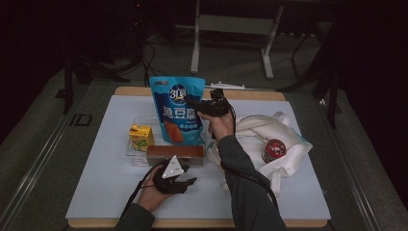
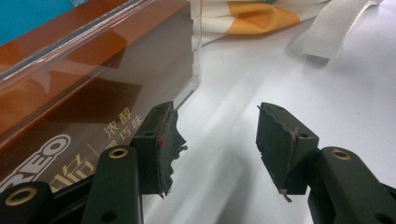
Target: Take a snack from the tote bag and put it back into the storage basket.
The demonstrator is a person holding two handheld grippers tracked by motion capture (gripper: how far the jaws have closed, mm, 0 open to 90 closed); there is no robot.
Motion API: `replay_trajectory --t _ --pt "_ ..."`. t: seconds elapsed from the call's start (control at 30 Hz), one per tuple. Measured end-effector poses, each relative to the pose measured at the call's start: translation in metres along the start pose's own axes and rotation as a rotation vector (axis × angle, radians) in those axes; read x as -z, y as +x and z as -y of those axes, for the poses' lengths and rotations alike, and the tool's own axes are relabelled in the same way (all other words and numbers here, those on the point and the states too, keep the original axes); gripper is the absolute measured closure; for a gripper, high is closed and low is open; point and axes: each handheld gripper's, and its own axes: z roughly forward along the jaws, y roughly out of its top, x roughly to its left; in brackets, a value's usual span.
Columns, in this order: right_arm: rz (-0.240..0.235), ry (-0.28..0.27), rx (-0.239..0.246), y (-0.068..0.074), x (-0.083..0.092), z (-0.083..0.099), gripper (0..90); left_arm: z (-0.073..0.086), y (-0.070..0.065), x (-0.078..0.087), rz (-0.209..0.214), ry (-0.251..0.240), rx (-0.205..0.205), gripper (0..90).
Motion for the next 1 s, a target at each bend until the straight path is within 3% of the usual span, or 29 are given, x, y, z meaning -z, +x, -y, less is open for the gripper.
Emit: replay_trajectory --t 0.17,0.33,0.7,0.8,0.9,1.0 --pt "-0.045 0.008 0.01 0.011 -0.011 0.003 85.4 0.0 0.0 0.0 0.001 0.0 0.0 47.3" --pt "-0.057 0.039 0.048 0.019 -0.023 0.007 85.1 0.0 0.0 0.0 0.0 -0.001 -0.002 47.2" --pt "-0.046 0.054 0.037 0.003 -0.01 0.017 79.3 0.0 0.0 -0.001 -0.002 0.006 -0.006 47.3" --pt "-0.047 0.087 0.084 0.003 -0.006 0.018 76.0 0.0 0.0 -0.001 -0.001 0.007 -0.007 47.2" --pt "-0.014 0.136 0.147 0.007 -0.004 0.017 71.7 0.0 -0.001 -0.001 -0.002 0.006 -0.009 47.2" --pt "-0.012 0.158 0.177 0.009 0.0 0.017 66.3 0.0 0.0 -0.001 -0.002 0.007 -0.009 47.2"
